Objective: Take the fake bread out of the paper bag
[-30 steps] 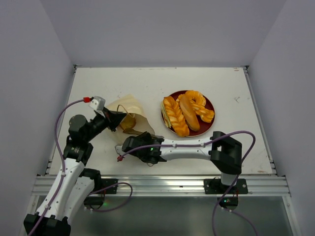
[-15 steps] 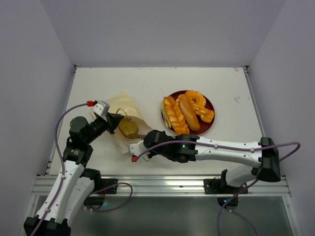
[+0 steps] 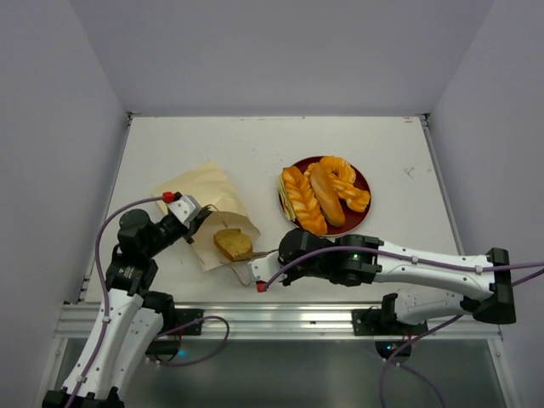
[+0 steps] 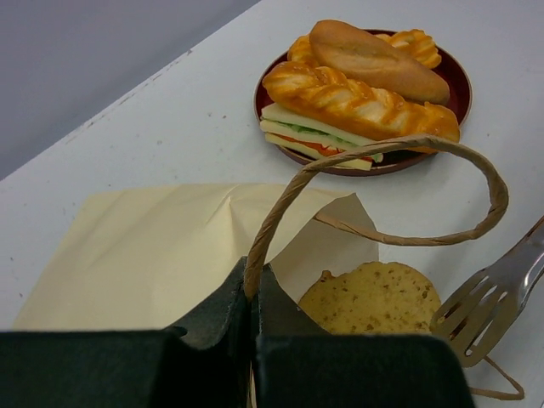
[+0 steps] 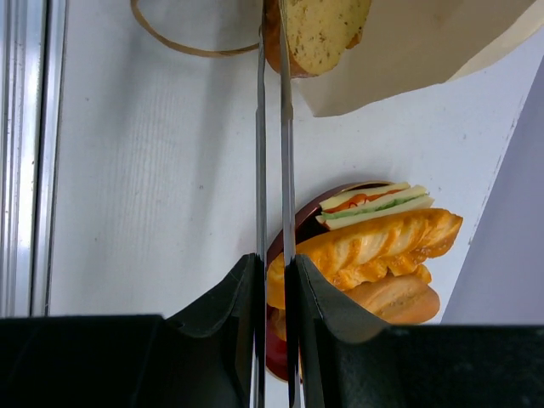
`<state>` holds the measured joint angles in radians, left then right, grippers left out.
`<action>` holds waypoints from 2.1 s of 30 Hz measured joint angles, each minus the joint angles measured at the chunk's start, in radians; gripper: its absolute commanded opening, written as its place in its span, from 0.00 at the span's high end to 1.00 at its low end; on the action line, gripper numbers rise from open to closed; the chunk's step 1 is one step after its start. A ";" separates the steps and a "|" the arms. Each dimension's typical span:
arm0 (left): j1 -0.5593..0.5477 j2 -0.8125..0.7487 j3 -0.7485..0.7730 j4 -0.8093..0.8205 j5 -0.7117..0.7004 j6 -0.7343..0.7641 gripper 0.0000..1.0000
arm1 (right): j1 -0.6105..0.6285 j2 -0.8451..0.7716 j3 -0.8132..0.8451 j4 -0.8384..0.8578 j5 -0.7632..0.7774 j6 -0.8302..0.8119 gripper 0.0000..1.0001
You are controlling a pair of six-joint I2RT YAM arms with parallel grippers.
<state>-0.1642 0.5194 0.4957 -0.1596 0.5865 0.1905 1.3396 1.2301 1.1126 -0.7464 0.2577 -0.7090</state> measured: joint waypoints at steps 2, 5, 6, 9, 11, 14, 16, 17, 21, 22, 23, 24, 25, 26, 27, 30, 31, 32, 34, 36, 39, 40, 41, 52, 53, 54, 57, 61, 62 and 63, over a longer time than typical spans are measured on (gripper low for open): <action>0.000 -0.010 0.000 -0.012 0.034 0.044 0.98 | 0.000 -0.043 -0.004 -0.013 -0.018 0.002 1.00; 0.000 -0.014 0.003 -0.033 0.082 0.105 0.99 | 0.000 -0.114 -0.005 -0.035 -0.047 0.002 1.00; 0.000 -0.012 0.005 -0.041 0.095 0.119 1.00 | 0.000 -0.135 -0.005 -0.045 -0.060 0.002 1.00; 0.000 0.008 0.012 -0.057 0.140 0.155 1.00 | 0.000 -0.192 -0.005 -0.077 -0.100 0.002 1.00; 0.000 0.022 0.017 -0.058 0.154 0.165 1.00 | 0.000 -0.219 -0.009 -0.092 -0.124 0.003 1.00; 0.000 0.034 0.019 -0.054 0.163 0.165 1.00 | -0.005 -0.249 -0.027 -0.107 -0.145 0.003 1.00; 0.000 0.040 0.019 -0.042 0.166 0.152 0.99 | -0.011 -0.267 -0.042 -0.121 -0.153 0.002 1.00; 0.000 0.043 0.019 -0.033 0.164 0.141 0.99 | -0.017 -0.277 -0.046 -0.131 -0.163 0.002 1.00; 0.000 0.068 0.019 0.020 0.132 0.060 0.99 | -0.052 -0.331 -0.048 -0.166 -0.200 0.002 1.00; 0.000 0.079 0.019 0.035 0.116 0.037 0.99 | -0.062 -0.349 -0.048 -0.176 -0.206 0.002 1.00; 0.000 0.092 0.019 0.050 0.097 0.015 0.99 | -0.076 -0.367 -0.048 -0.186 -0.215 0.002 1.00; 0.000 0.103 0.019 0.060 0.082 -0.004 0.99 | -0.088 -0.386 -0.048 -0.195 -0.224 0.002 1.00; 0.000 0.119 0.019 0.073 0.056 -0.036 0.99 | -0.101 -0.405 -0.048 -0.204 -0.232 0.002 1.00; 0.000 0.132 0.019 0.084 0.034 -0.060 0.99 | -0.117 -0.422 -0.048 -0.214 -0.242 0.002 1.00; 0.000 0.143 0.019 0.093 0.017 -0.080 0.99 | -0.130 -0.435 -0.048 -0.222 -0.250 0.001 1.00; 0.000 0.186 0.021 0.129 -0.050 -0.150 0.99 | -0.180 -0.478 -0.048 -0.247 -0.261 0.001 1.00; 0.000 0.197 0.021 0.138 -0.071 -0.169 0.99 | -0.201 -0.491 -0.048 -0.252 -0.265 0.001 1.00; 0.000 0.206 0.024 0.143 -0.088 -0.185 0.99 | -0.222 -0.503 -0.048 -0.257 -0.269 0.001 1.00; 0.000 0.223 0.034 0.153 -0.121 -0.214 0.99 | -0.266 -0.528 -0.048 -0.266 -0.274 0.001 1.00; 0.000 0.234 0.043 0.160 -0.147 -0.235 0.99 | -0.309 -0.554 -0.048 -0.272 -0.274 0.001 1.00; 0.000 0.242 0.053 0.173 -0.180 -0.256 0.99 | -0.381 -0.587 -0.048 -0.280 -0.269 0.002 1.00; 0.000 0.242 0.053 0.174 -0.188 -0.259 0.99 | -0.403 -0.595 -0.048 -0.281 -0.266 0.002 1.00; 0.000 0.243 0.054 0.174 -0.197 -0.261 0.99 | -0.418 -0.600 -0.048 -0.281 -0.262 0.002 1.00; 0.000 0.201 0.054 0.172 -0.216 -0.278 0.98 | -0.531 -0.587 -0.144 -0.222 -0.058 -0.006 1.00; 0.000 0.193 0.054 0.172 -0.216 -0.279 0.98 | -0.531 -0.575 -0.157 -0.208 -0.044 -0.008 1.00; 0.000 0.186 0.054 0.171 -0.216 -0.280 0.98 | -0.531 -0.560 -0.169 -0.193 -0.030 -0.011 1.00; 0.000 0.168 0.054 0.166 -0.213 -0.283 0.98 | -0.532 -0.518 -0.195 -0.144 0.001 -0.028 1.00; 0.000 0.143 0.054 0.159 -0.203 -0.284 0.97 | -0.533 -0.463 -0.220 -0.083 0.014 -0.044 0.97; 0.000 0.140 0.054 0.156 -0.200 -0.285 0.97 | -0.533 -0.463 -0.230 -0.072 0.014 -0.045 0.94; 0.000 0.137 0.054 0.154 -0.197 -0.284 0.97 | -0.533 -0.461 -0.242 -0.067 0.014 -0.047 0.92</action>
<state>-0.1646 0.6559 0.5495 -0.0055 0.3893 -0.0937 0.8062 0.7689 0.8707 -0.8131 0.2714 -0.7555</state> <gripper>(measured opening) 0.029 0.254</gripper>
